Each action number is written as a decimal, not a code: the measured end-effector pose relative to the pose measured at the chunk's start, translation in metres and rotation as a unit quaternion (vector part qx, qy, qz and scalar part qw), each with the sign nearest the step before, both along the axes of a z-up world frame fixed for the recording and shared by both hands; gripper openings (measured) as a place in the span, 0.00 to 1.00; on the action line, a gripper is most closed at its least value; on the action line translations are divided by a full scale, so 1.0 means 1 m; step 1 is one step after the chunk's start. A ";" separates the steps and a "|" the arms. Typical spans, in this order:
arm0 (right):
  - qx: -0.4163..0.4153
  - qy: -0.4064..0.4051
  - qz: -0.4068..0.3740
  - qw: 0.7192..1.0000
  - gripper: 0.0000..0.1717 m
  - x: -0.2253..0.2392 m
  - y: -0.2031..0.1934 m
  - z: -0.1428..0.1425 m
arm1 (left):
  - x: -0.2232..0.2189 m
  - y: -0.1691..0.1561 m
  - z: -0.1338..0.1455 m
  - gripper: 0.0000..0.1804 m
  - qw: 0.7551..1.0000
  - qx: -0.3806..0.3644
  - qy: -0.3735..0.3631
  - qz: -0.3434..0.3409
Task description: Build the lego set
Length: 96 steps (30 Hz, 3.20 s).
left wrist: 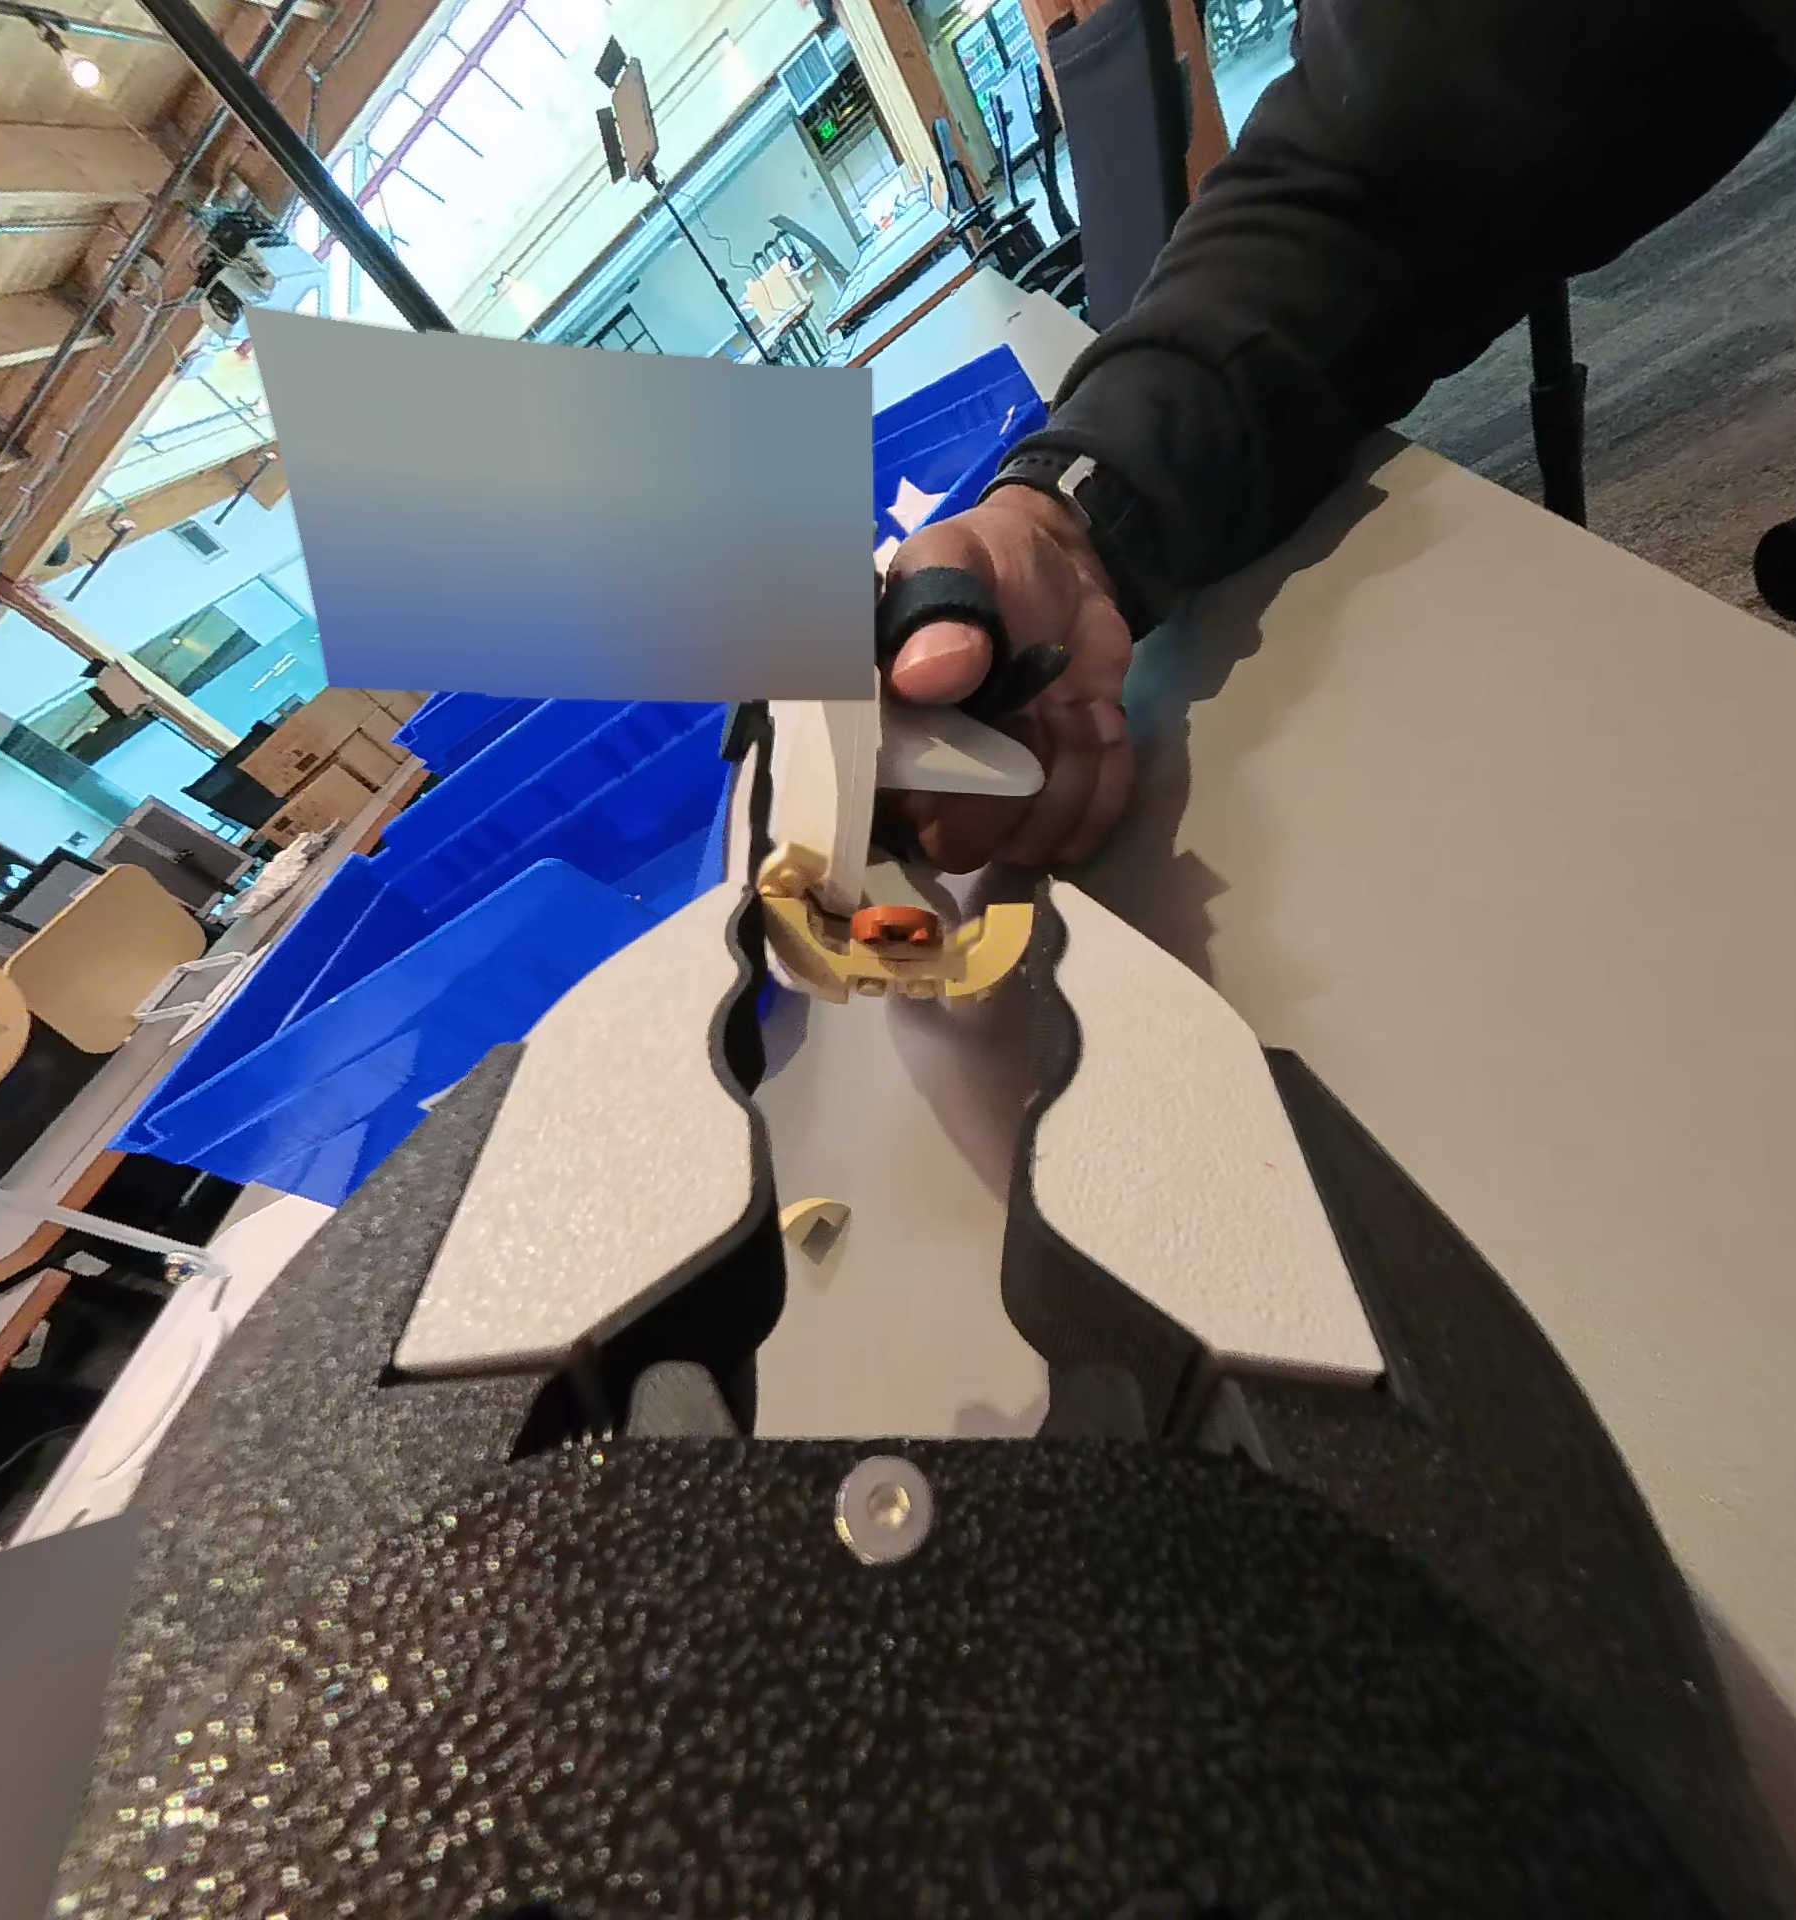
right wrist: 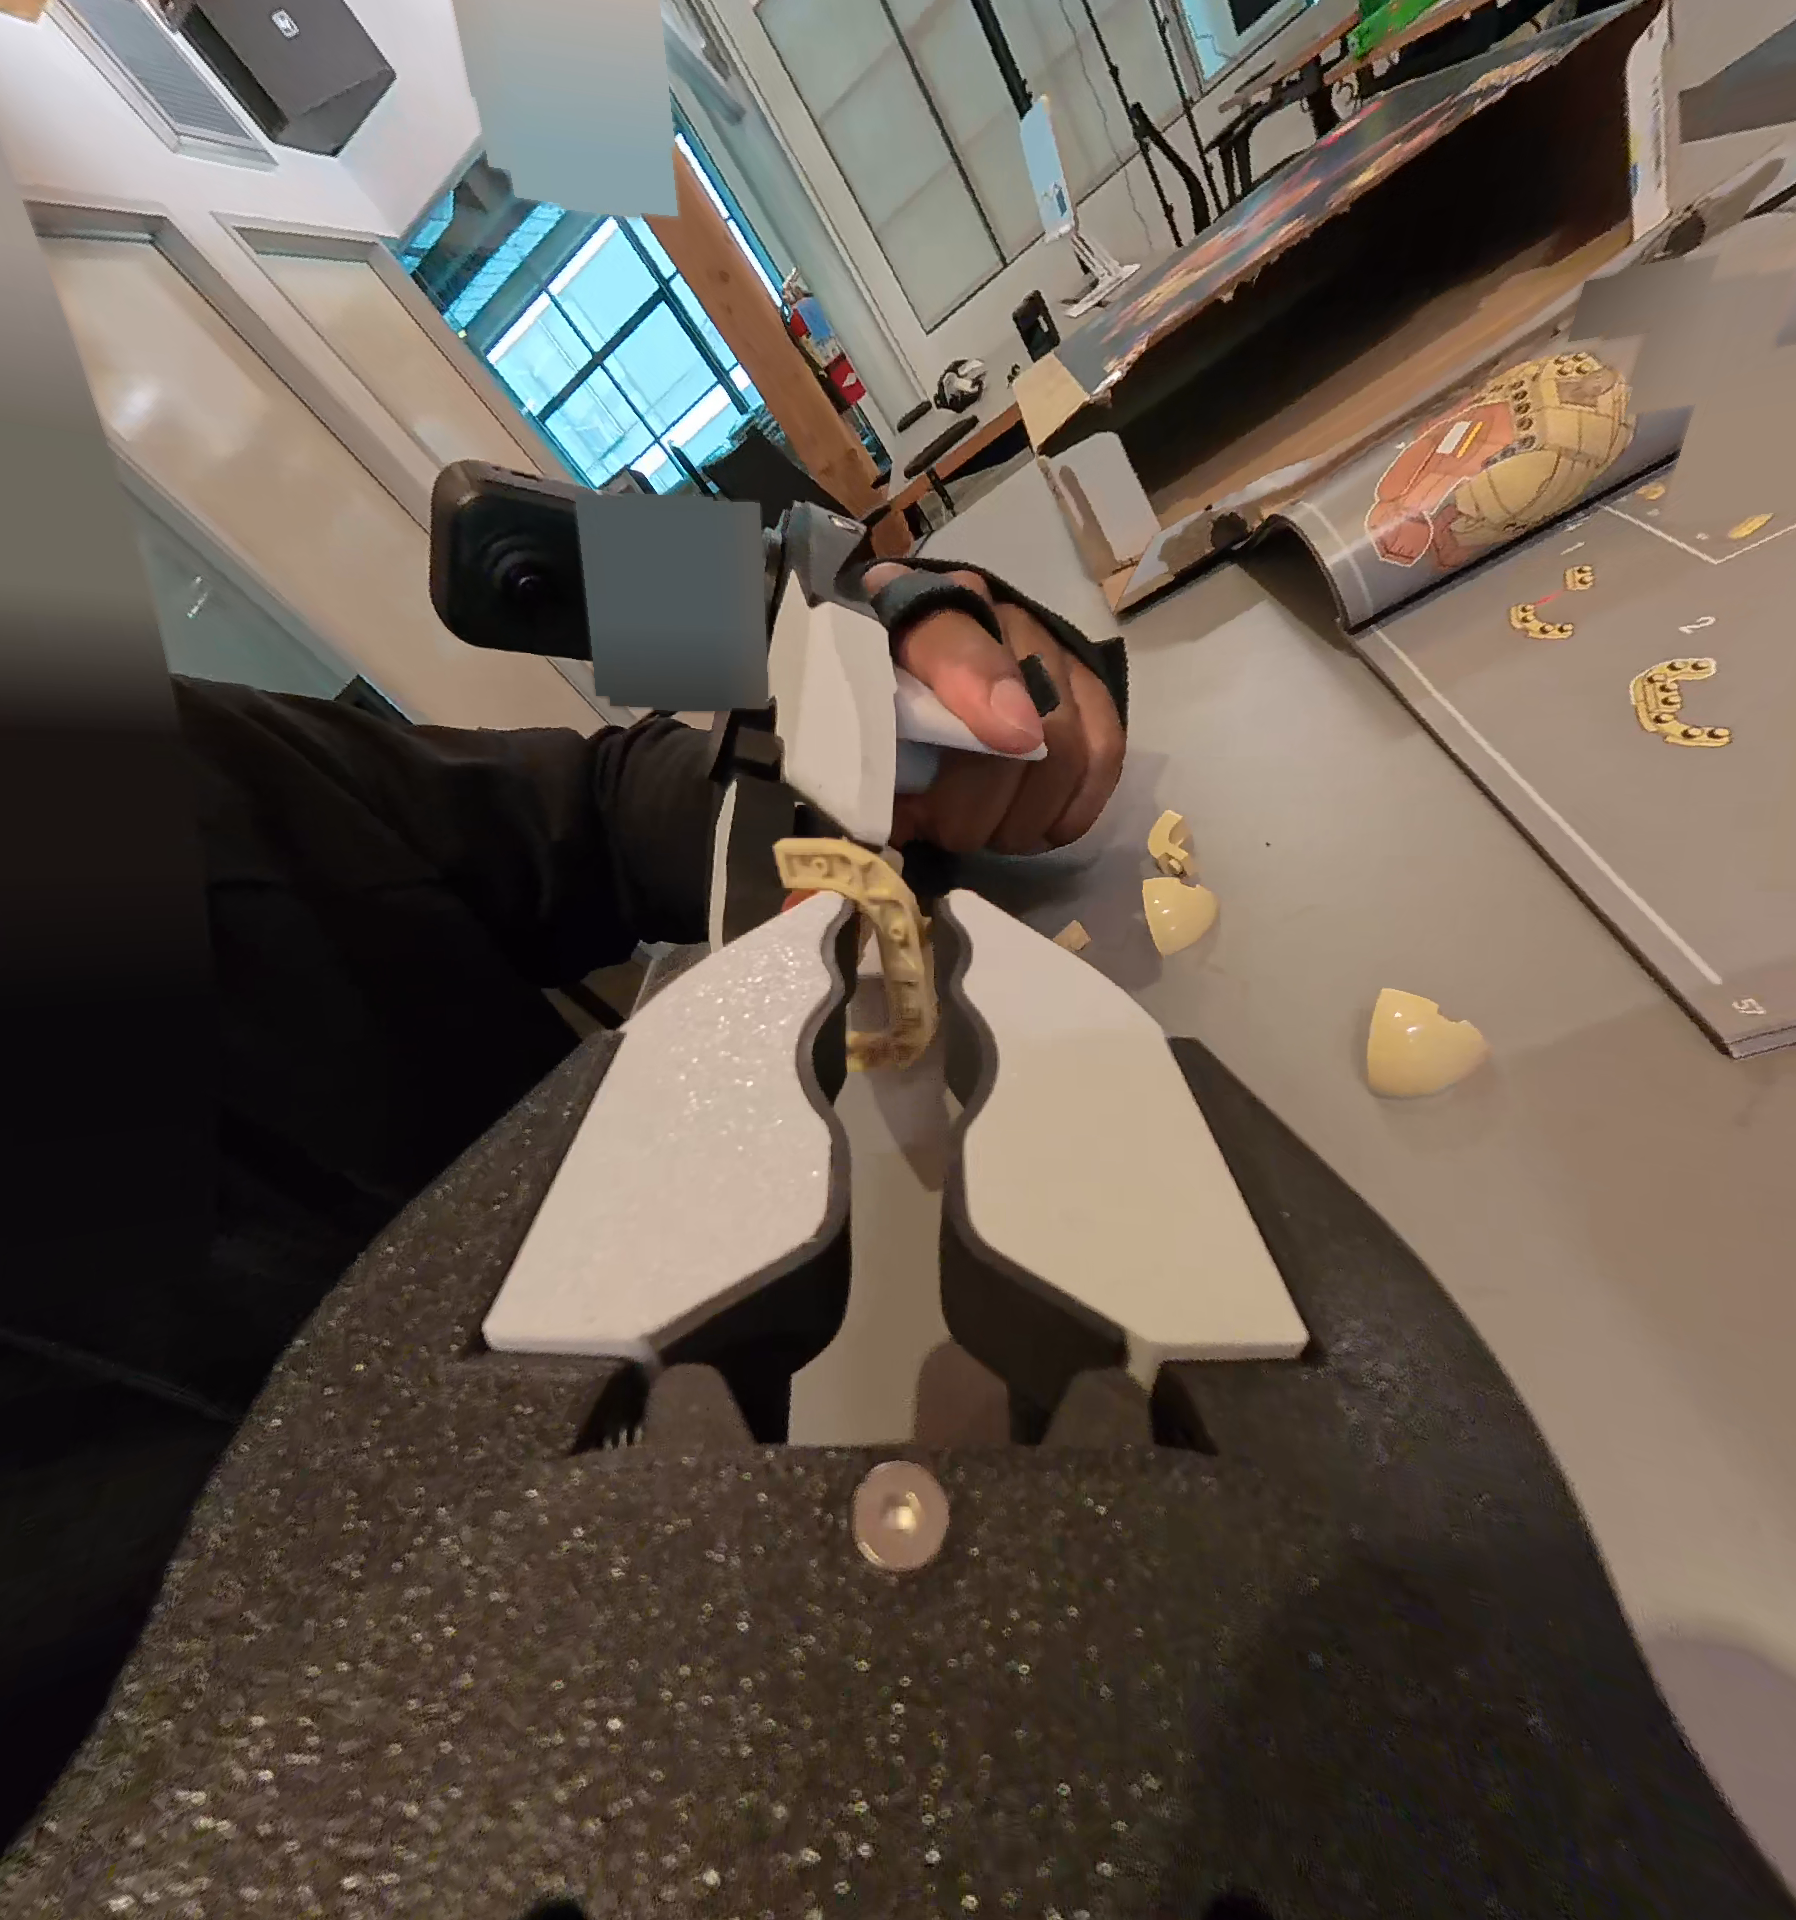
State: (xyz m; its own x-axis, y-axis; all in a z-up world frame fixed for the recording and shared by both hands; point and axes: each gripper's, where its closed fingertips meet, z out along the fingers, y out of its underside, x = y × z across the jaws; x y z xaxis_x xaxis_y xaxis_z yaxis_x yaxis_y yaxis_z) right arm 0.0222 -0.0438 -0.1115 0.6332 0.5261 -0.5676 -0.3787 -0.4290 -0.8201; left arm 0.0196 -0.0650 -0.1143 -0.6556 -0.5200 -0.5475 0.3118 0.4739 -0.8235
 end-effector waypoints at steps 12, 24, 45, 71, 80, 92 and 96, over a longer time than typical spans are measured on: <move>-0.011 0.018 -0.037 0.999 0.04 0.011 0.006 -0.001 | 0.003 0.002 0.010 0.27 0.999 0.001 -0.042 0.026; -0.014 -0.026 -0.094 0.995 0.04 0.019 0.012 -0.007 | 0.014 0.009 0.007 0.27 0.994 0.034 -0.063 0.084; -0.026 -0.071 -0.142 0.987 0.05 0.026 0.014 -0.013 | 0.024 0.013 -0.006 0.27 0.987 0.081 -0.059 0.128; -0.076 -0.202 -0.162 0.963 0.08 0.030 0.014 -0.037 | 0.025 0.006 -0.025 0.27 0.984 0.128 -0.042 0.117; -0.063 -0.288 -0.156 0.943 0.06 0.031 0.013 -0.042 | 0.026 0.006 -0.032 0.27 0.983 0.141 -0.029 0.114; -0.056 -0.317 -0.119 0.939 0.02 0.027 0.008 -0.045 | 0.026 0.007 -0.035 0.27 0.983 0.143 -0.021 0.113; -0.053 -0.337 -0.109 0.934 0.02 0.026 0.007 -0.047 | 0.025 0.007 -0.037 0.27 0.983 0.144 -0.018 0.111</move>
State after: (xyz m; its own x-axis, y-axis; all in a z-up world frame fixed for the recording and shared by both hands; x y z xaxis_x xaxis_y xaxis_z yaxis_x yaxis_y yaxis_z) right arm 0.0477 -0.0366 -0.1583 0.9509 0.3064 -0.0423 0.1208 -0.4935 -0.8613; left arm 0.0449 -0.0579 -0.1509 -0.5209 -0.4671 -0.7145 0.2017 0.7460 -0.6347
